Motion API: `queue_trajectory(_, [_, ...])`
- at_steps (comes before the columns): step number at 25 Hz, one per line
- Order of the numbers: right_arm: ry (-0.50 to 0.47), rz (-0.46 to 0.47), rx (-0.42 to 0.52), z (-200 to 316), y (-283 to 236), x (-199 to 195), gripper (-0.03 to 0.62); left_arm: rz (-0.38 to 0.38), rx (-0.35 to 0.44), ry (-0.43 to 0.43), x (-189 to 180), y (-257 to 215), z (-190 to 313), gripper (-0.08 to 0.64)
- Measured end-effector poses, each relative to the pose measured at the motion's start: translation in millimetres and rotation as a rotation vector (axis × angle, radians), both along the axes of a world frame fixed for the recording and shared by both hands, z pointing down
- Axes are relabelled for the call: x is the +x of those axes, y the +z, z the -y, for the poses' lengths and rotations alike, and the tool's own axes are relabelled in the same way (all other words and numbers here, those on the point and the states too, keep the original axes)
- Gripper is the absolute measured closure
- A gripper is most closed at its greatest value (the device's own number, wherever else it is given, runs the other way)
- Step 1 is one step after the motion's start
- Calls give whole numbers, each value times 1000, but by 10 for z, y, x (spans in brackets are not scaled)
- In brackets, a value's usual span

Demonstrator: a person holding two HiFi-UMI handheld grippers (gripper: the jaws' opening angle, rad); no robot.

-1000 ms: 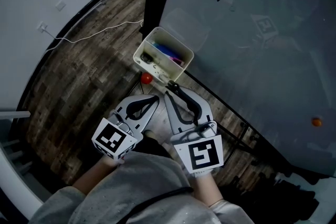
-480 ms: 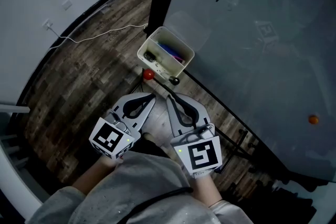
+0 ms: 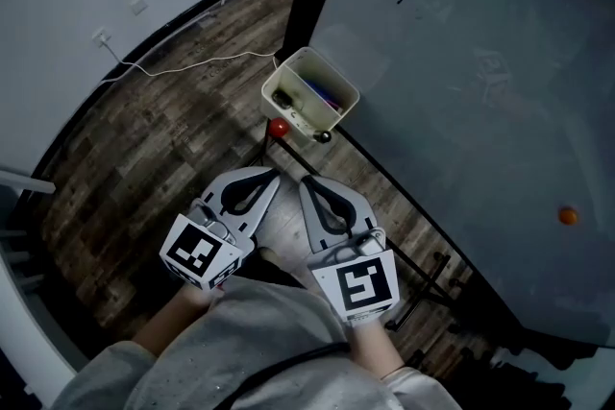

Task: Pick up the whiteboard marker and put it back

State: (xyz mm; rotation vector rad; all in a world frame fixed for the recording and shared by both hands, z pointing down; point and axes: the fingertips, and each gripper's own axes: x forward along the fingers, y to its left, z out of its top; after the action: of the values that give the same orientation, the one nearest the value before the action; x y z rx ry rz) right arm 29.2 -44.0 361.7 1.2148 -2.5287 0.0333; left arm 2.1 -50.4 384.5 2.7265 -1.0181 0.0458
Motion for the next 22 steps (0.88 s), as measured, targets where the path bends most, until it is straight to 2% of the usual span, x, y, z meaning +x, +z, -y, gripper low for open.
queue_trajectory(22, [-77,44,10,-610,-89,53,572,-1,54,-84,51,-186,-580,545])
